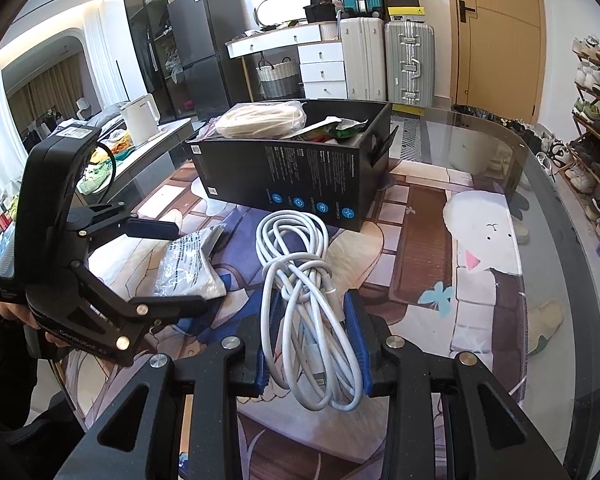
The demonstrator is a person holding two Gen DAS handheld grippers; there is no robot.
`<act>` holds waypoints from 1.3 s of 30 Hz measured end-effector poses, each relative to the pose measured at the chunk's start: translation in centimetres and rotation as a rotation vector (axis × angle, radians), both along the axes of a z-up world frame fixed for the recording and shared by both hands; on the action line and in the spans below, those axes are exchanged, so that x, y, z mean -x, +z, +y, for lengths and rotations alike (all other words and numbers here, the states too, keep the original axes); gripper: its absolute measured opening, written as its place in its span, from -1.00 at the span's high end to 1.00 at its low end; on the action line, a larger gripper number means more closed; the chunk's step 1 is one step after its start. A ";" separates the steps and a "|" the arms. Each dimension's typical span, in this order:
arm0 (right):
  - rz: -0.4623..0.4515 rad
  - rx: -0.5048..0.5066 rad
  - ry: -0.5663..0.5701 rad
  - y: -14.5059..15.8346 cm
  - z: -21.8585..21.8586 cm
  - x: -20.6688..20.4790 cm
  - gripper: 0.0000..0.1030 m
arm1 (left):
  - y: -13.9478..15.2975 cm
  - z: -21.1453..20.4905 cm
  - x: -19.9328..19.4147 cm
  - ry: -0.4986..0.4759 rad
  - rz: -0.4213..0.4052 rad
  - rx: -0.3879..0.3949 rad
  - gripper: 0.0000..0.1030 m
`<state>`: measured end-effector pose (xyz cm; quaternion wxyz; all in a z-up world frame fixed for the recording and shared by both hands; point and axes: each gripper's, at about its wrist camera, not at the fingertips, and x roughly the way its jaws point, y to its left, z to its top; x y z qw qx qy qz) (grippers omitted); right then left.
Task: Organize soft objects
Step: 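Close the left gripper on the second white medicine sachet while the right gripper holds the cable, then lift and carry the sachet and cable in both grippers over the box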
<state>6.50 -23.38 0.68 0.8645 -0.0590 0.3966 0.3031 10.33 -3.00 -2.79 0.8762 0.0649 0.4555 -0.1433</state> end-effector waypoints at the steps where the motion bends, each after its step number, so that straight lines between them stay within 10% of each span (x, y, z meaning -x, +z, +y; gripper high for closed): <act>1: 0.000 -0.001 -0.001 0.0 0.0 0.0 0.36 | 0.1 -0.1 0.1 -0.001 -0.006 0.001 -0.43; 15: -0.018 0.005 0.013 0.9 0.6 0.8 0.37 | 1.2 0.7 1.6 0.006 -0.028 0.068 0.07; 23: -0.014 0.012 0.013 0.7 0.5 0.9 0.36 | 1.8 1.1 1.0 0.015 -0.066 -0.031 -0.62; 36: -0.010 0.016 0.012 0.6 0.6 0.6 0.36 | 0.0 1.4 -1.0 -0.024 0.011 -0.006 -0.73; 39: -0.010 0.014 0.011 0.7 0.5 0.6 0.36 | 0.1 1.2 -0.9 -0.032 0.001 -0.002 -0.46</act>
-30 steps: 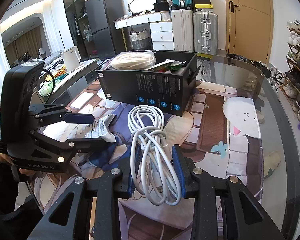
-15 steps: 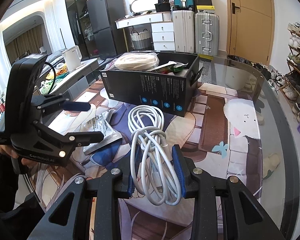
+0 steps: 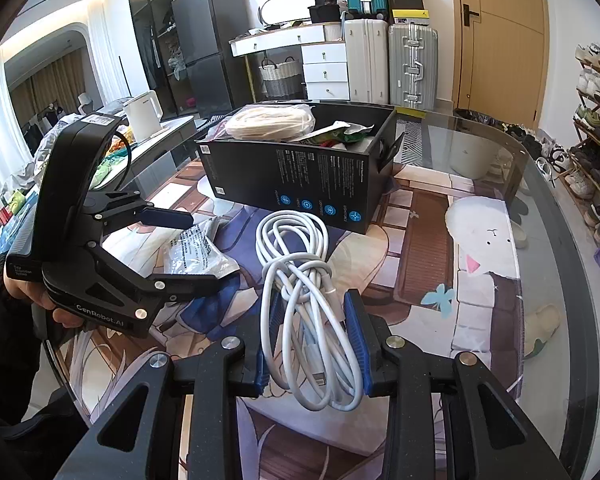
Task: Organize soft objects
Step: 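Lift and carry the sachet and cable in both grippers over the box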
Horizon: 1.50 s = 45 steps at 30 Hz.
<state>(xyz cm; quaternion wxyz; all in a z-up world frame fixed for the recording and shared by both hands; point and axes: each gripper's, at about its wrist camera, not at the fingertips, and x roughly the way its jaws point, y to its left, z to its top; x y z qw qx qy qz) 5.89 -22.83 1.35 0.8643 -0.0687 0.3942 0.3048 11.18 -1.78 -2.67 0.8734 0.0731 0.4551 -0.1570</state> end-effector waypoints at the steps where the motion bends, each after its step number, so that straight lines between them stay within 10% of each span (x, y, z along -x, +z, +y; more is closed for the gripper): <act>1: 0.000 -0.001 0.000 0.0 0.0 0.0 0.36 | 0.1 0.0 0.1 -0.001 -0.002 0.002 -0.28; 29: -0.098 -0.061 -0.064 5.3 1.0 -0.9 0.36 | 7.8 5.1 1.1 0.228 -0.193 0.157 -0.03; 45: -0.113 -0.048 -0.154 7.0 2.8 -5.5 0.36 | 9.5 4.7 -2.4 0.295 -0.265 0.099 -0.03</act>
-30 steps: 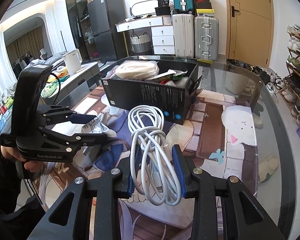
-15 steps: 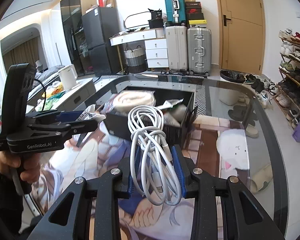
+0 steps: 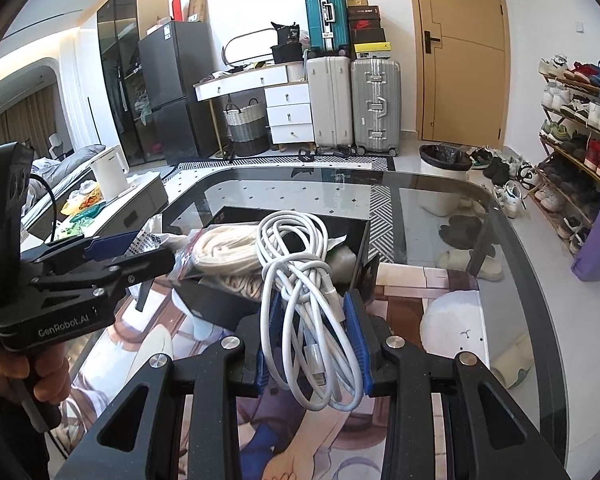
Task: Organize soft objects
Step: 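Lift and carry the sachet and cable in both grippers over the box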
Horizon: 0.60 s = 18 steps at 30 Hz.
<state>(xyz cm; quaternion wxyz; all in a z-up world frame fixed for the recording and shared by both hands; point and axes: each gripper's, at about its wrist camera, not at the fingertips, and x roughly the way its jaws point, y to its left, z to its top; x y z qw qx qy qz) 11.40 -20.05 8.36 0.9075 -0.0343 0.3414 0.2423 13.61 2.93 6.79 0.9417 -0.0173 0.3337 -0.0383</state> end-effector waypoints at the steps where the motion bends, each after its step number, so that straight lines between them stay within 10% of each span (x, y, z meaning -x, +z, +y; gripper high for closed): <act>1: 0.001 -0.001 -0.002 0.0 0.0 -0.2 0.36 | -0.1 0.0 -0.3 0.003 0.001 0.001 -0.03; 18: 0.034 0.024 0.018 -0.7 2.0 -4.0 0.37 | -2.0 0.1 -6.1 0.019 0.037 -0.028 -0.03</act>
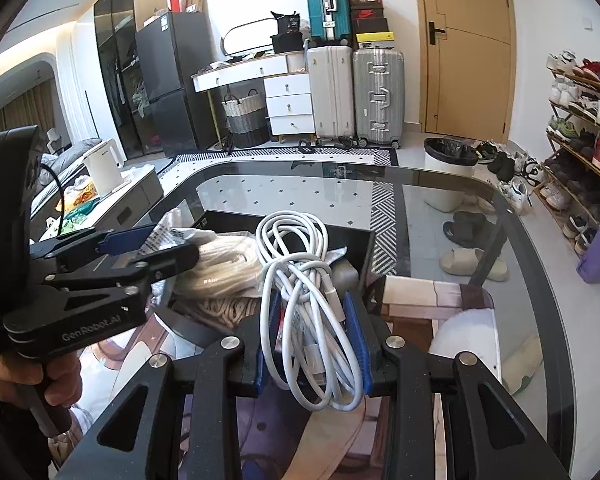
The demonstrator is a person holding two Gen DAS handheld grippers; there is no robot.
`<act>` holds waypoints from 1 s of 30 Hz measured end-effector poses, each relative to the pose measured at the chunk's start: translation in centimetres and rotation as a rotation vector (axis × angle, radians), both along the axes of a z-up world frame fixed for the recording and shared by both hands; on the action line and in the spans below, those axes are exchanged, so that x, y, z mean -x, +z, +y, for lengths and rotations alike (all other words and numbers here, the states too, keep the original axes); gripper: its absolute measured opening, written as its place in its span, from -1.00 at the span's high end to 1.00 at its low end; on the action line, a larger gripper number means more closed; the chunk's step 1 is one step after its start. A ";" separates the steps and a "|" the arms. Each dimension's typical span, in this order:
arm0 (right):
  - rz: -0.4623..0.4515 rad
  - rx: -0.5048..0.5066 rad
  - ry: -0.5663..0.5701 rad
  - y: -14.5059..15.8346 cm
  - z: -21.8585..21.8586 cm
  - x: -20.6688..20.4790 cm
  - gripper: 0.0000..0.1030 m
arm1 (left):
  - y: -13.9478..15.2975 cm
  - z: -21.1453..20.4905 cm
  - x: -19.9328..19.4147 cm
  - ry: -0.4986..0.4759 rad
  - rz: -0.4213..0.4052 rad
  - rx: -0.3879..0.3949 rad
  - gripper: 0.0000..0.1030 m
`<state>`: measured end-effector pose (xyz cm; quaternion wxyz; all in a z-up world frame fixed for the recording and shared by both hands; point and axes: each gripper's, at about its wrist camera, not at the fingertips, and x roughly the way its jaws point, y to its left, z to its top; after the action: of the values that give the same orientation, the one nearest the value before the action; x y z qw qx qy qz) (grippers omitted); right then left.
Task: Organize soft objects
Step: 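Lift and carry the sachet and cable in both grippers over the box, then open both grippers to drop the sachet and cable into the box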
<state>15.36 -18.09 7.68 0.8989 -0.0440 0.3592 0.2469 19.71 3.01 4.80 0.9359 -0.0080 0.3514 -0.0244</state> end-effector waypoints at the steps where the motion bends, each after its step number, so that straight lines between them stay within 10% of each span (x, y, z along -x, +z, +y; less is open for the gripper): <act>1: 0.001 0.007 0.006 0.0 0.3 -0.3 0.37 | -0.1 0.0 -0.3 0.000 0.001 -0.001 -0.03; 23: 0.005 0.052 0.037 -1.9 2.6 -3.2 0.36 | -2.2 -0.9 -2.4 -0.049 -0.023 -0.052 -0.13; 30: -0.050 0.026 0.050 -1.0 1.2 -1.7 0.05 | -1.8 -0.1 -1.2 -0.075 -0.025 0.011 -0.24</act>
<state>17.06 -16.87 6.73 0.9006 -0.0707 0.3385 0.2635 20.91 2.95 3.03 0.9386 0.0004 0.3396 -0.0616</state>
